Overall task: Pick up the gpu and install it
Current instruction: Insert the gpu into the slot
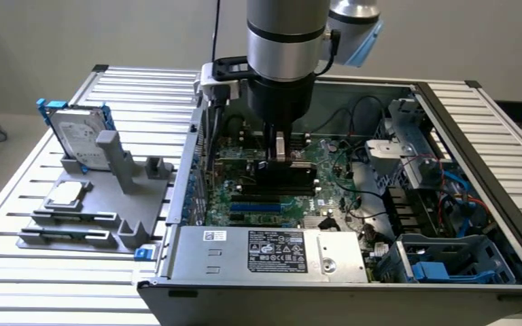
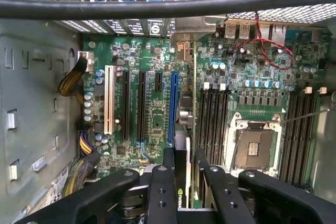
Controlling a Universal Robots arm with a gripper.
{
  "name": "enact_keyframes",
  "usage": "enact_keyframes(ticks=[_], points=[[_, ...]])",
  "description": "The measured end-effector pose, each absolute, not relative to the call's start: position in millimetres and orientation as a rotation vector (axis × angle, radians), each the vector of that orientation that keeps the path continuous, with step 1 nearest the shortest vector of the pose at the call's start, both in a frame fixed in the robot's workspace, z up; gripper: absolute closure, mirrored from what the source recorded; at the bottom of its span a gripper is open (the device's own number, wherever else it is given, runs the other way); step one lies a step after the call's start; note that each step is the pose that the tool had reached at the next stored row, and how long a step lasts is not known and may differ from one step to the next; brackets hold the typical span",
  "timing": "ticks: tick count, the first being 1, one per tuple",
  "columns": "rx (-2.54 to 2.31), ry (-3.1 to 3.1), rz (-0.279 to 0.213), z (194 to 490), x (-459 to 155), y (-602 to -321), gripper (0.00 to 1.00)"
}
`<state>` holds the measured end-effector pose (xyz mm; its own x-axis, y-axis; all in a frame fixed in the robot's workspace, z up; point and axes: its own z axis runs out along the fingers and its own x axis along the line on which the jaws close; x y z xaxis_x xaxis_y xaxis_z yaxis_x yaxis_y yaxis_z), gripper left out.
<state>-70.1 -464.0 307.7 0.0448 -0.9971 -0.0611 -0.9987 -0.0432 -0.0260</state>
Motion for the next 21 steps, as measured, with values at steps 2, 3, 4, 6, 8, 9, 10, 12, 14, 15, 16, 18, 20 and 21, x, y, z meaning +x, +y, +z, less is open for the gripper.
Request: enact_keyframes(ticks=[2,3,4,6,8,9,10,12,14,15,16,18,20,21], points=[[-2.226,2.130,0.042,304.2,-70.2,-464.1,0.74],[-2.226,2.130,0.042,302.2,-70.3,-464.2,0.74],[-2.226,2.131,0.042,300.5,-70.4,-464.2,0.74],[-2.226,2.130,0.042,296.8,-70.5,-464.1,0.74],[-2.226,2.131,0.042,293.3,-70.6,-464.2,0.74],[-2.226,2.131,0.042,291.5,-70.7,-464.2,0.74],[-2.226,2.131,0.042,289.7,-70.9,-464.3,0.74],[-2.227,2.131,0.044,285.9,-71.1,-464.6,0.74],[-2.228,2.133,0.045,284.9,-71.3,-465.2,0.74],[-2.228,2.133,0.045,284.9,-71.2,-466.2,0.74],[-2.228,2.133,0.046,284.5,-71.7,-466.6,0.74],[-2.228,2.134,0.047,282.7,-74.4,-467.1,0.74],[-2.232,2.137,0.055,281.4,-77.2,-467.7,0.74],[-2.235,2.140,0.062,280.8,-77.9,-468.3,0.74]])
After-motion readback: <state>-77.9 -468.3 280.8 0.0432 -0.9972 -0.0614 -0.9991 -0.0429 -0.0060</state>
